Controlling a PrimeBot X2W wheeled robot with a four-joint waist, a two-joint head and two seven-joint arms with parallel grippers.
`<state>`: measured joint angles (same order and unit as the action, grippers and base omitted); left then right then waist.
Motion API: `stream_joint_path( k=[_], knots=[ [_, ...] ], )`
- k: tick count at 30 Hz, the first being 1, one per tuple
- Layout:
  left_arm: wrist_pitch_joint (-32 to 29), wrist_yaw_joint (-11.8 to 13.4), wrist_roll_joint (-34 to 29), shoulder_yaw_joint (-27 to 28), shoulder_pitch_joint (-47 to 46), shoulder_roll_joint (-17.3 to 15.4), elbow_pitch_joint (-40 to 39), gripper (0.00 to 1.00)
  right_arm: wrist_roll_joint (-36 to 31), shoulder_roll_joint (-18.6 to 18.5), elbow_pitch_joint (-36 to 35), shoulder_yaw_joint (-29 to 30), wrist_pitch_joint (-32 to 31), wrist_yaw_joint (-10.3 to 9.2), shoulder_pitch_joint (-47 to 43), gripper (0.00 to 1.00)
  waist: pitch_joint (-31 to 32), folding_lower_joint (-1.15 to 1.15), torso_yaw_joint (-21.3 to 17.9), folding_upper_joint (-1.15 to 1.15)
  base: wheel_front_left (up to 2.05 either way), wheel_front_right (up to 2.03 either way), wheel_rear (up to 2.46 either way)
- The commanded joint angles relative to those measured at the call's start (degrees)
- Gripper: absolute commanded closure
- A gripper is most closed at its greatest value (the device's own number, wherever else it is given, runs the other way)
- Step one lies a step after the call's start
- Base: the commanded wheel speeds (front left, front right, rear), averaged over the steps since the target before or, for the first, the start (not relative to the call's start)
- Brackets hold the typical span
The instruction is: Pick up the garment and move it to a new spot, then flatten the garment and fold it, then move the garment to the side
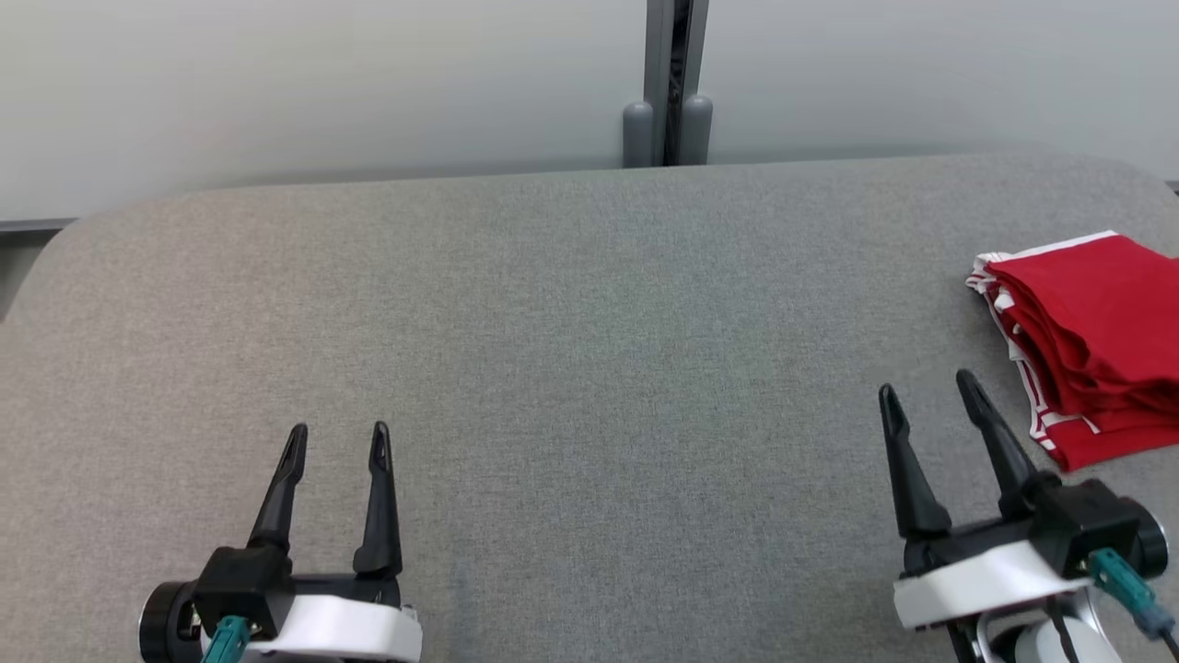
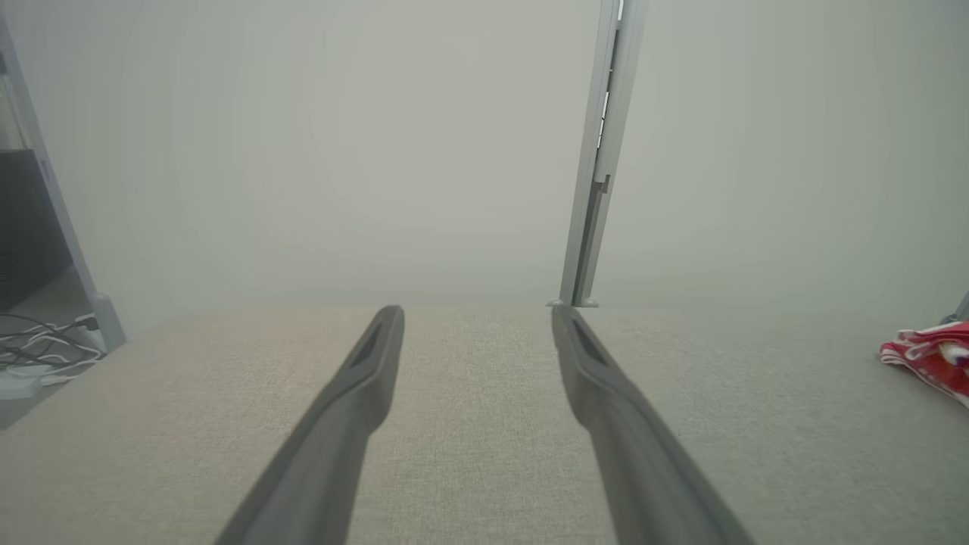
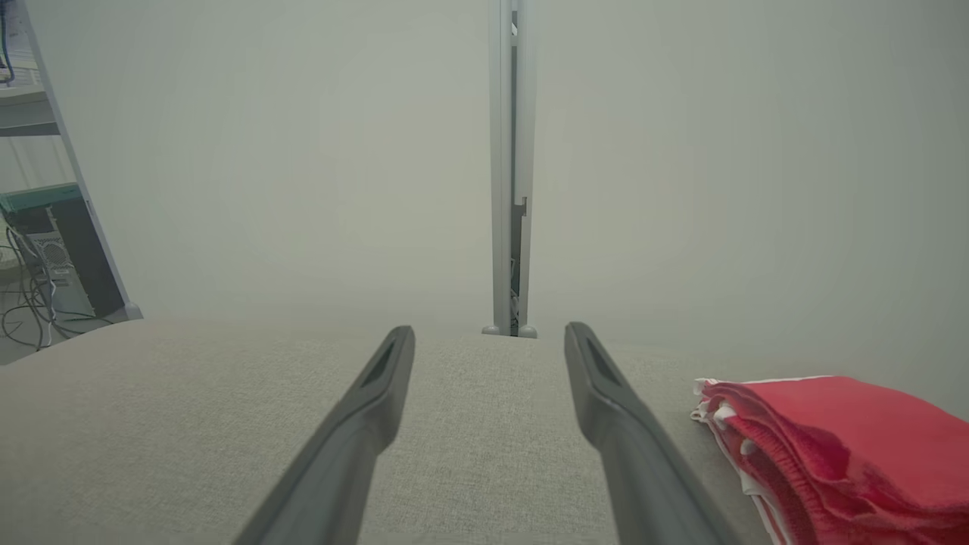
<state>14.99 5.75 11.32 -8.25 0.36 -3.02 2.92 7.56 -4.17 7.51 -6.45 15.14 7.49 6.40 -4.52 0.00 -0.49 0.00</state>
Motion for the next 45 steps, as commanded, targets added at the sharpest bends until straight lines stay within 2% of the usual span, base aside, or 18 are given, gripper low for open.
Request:
stream_joint_path(
  k=[1,7,20,34,35,39,45],
  knots=[
    [0.14,-0.77,0.36,0.74,1.17,-0.16,-0.06,0.0,0.3,-0.1,-1.02,0.02,0.07,0.01,-1.7,0.0,0.93,0.0,0.31,0.0,0.0,0.0,0.0],
    [0.14,-2.16,-0.66,1.66,3.96,-0.03,-0.25,0.0,1.62,0.59,-2.59,0.9,0.07,0.01,-6.05,0.0,3.07,0.0,0.6,0.0,0.0,0.0,0.0],
    [0.14,-0.69,-1.34,0.86,6.19,0.0,1.37,0.0,0.88,0.98,-3.54,0.97,0.07,0.01,-9.5,0.0,4.87,0.0,1.15,0.0,0.0,0.0,0.0],
    [0.14,-0.54,-1.02,0.37,6.15,0.0,2.72,0.0,0.68,1.09,-3.74,0.81,0.07,0.01,-10.3,0.0,5.17,0.0,0.8,0.0,0.0,0.0,0.0],
    [-0.01,-0.84,-1.14,0.18,6.08,0.19,2.86,1.0,0.97,1.23,-3.22,0.61,0.0,0.0,-9.97,1.0,5.17,0.0,0.79,0.0,0.0,0.0,0.0],
    [-0.3,-0.84,-0.98,-0.16,7.2,0.42,4.84,1.0,1.15,1.57,-1.27,0.31,-0.03,0.0,-11.16,1.0,5.17,0.0,0.79,0.0,0.0,0.0,0.0],
    [-1.35,-1.52,6.24,0.12,6.74,0.08,4.15,1.0,8.98,0.8,-1.81,1.05,-1.33,0.0,-11.35,1.0,5.13,0.0,0.77,0.0,0.0,0.0,0.0]
  ],
)
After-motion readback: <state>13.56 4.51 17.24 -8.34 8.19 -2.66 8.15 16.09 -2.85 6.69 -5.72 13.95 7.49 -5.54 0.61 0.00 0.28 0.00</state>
